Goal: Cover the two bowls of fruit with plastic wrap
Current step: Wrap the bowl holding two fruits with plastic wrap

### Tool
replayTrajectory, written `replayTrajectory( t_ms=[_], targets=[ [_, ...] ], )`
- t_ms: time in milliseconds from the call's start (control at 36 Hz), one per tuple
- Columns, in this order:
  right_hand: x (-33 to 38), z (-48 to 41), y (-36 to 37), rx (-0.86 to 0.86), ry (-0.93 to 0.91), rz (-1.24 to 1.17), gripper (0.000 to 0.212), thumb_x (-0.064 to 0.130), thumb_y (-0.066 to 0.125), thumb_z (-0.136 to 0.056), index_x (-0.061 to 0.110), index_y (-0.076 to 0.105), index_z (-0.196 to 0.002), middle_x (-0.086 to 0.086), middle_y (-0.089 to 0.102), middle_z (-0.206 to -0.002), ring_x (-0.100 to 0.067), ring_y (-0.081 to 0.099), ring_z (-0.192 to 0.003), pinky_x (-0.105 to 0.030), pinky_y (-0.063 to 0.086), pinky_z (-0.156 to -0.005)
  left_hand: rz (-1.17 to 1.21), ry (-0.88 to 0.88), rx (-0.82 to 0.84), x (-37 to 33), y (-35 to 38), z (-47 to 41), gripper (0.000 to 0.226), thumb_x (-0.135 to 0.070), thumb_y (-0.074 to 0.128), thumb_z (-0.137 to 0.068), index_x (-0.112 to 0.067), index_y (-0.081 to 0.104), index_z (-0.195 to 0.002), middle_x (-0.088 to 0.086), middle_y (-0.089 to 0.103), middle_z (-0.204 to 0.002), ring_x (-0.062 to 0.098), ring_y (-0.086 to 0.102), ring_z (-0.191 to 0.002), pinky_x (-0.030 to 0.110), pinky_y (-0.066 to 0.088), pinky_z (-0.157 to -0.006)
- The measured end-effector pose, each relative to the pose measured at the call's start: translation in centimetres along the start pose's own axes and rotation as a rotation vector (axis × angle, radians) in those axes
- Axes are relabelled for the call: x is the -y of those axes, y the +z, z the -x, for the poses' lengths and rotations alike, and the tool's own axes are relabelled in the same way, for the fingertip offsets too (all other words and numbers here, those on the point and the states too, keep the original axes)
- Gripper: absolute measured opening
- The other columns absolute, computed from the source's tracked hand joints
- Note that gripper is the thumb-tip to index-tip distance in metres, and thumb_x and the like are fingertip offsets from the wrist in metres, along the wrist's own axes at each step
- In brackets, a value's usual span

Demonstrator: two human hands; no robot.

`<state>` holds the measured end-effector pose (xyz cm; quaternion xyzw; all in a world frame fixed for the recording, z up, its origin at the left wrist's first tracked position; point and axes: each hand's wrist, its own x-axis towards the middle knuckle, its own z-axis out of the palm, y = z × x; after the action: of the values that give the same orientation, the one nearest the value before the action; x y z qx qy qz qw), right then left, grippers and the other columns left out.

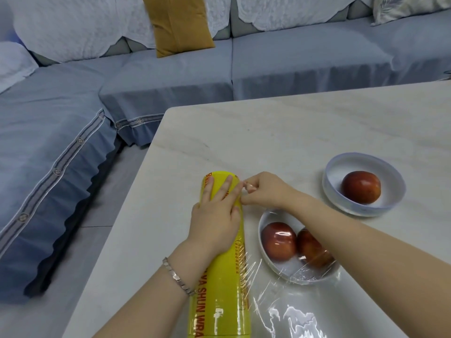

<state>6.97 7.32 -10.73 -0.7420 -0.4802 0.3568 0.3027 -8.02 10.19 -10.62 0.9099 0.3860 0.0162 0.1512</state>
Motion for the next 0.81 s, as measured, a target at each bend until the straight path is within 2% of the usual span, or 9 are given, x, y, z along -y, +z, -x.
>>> replayTrajectory(
  t_ms=[83,139,194,250,333,444,583,722,806],
  targets=[
    [0.0,-0.1,0.2,-0.037,-0.015,0.046,0.049,0.008,0.062,-0.068,0.015,0.023,-0.040,0.000,0.024,-0.051,-0.016,0.022,-0.053,-0.030,0.021,-0.049,0.013,0.005,0.002,-0.1,0.0,0.0,0.051,-0.030,0.031,-0.099,-0.040,0.014,-0.146,-0.020,0.001,-0.157,0.016,-0.014,-0.145,0.040,0.025,-0.112],
    [-0.5,-0.4,0.7,-0.122,-0.024,0.151,0.045,0.004,0.055,-0.071,0.016,0.023,-0.042,-0.008,0.039,-0.051,-0.024,0.035,-0.056,-0.031,0.027,-0.050,0.017,0.001,0.003,-0.1,0.1,-0.1,0.051,-0.031,0.031,-0.099,-0.041,0.014,-0.146,-0.020,0.001,-0.156,0.015,-0.014,-0.145,0.039,0.025,-0.112],
    [-1.3,-0.9,1.2,-0.182,-0.031,0.146,0.041,0.000,0.051,-0.069,0.016,0.025,-0.042,-0.021,0.065,-0.069,-0.037,0.060,-0.076,-0.034,0.044,-0.061,0.028,-0.008,0.011,0.0,0.2,-0.1,0.050,-0.034,0.027,-0.098,-0.042,0.015,-0.146,-0.021,0.002,-0.156,0.014,-0.013,-0.145,0.038,0.023,-0.111],
    [-1.4,-1.3,1.1,-0.177,-0.045,0.050,0.040,0.001,0.054,-0.068,0.019,0.029,-0.042,-0.019,0.070,-0.075,-0.034,0.065,-0.095,-0.034,0.050,-0.072,0.045,0.000,0.005,0.4,0.1,-0.1,0.054,-0.039,0.019,-0.092,-0.043,0.015,-0.145,-0.021,0.003,-0.156,0.013,-0.013,-0.145,0.036,0.020,-0.112],
    [-1.3,-1.1,0.3,-0.110,-0.034,-0.007,0.031,0.002,0.059,-0.070,0.020,0.042,-0.051,-0.002,0.056,-0.063,-0.021,0.064,-0.080,-0.022,0.042,-0.060,0.068,-0.005,0.007,0.8,-0.1,-0.1,0.053,-0.038,0.019,-0.092,-0.044,0.015,-0.145,-0.021,0.003,-0.156,0.013,-0.012,-0.144,0.034,0.018,-0.113],
    [-1.3,-0.6,0.2,-0.065,-0.050,0.060,0.022,0.000,0.055,-0.074,0.017,0.064,-0.085,-0.003,0.065,-0.084,-0.013,0.054,-0.075,-0.010,0.037,-0.059,0.039,0.000,0.018,0.5,-0.2,0.0,0.051,-0.035,0.025,-0.096,-0.045,0.013,-0.145,-0.018,0.002,-0.157,0.016,-0.011,-0.144,0.037,0.020,-0.113],
    [-1.0,0.3,-0.2,-0.045,-0.104,0.120,0.033,-0.004,0.048,-0.077,0.013,0.074,-0.088,0.009,0.060,-0.071,0.005,0.051,-0.056,-0.002,0.034,-0.056,-0.040,-0.019,0.082,0.1,-0.9,-0.4,0.054,-0.030,0.030,-0.097,-0.047,0.011,-0.144,-0.014,0.001,-0.157,0.024,-0.009,-0.143,0.043,0.033,-0.107],
    [-1.5,1.1,-0.2,-0.074,-0.122,0.115,0.033,-0.004,0.046,-0.075,0.010,0.074,-0.087,-0.010,0.073,-0.094,-0.022,0.063,-0.090,-0.028,0.046,-0.085,-0.095,-0.033,0.112,-0.6,-1.0,-0.5,0.052,-0.032,0.029,-0.097,-0.048,0.013,-0.144,-0.014,-0.003,-0.157,0.025,-0.011,-0.143,0.044,0.036,-0.104],
    [-1.4,1.3,0.0,-0.084,-0.141,0.133,0.033,-0.005,0.046,-0.074,0.007,0.074,-0.086,-0.010,0.073,-0.095,-0.023,0.063,-0.093,-0.028,0.045,-0.086,-0.096,-0.039,0.117,-0.8,-1.2,-0.5,0.051,-0.033,0.029,-0.097,-0.047,0.015,-0.144,-0.014,-0.004,-0.157,0.024,-0.012,-0.143,0.043,0.035,-0.105]
  ],
)
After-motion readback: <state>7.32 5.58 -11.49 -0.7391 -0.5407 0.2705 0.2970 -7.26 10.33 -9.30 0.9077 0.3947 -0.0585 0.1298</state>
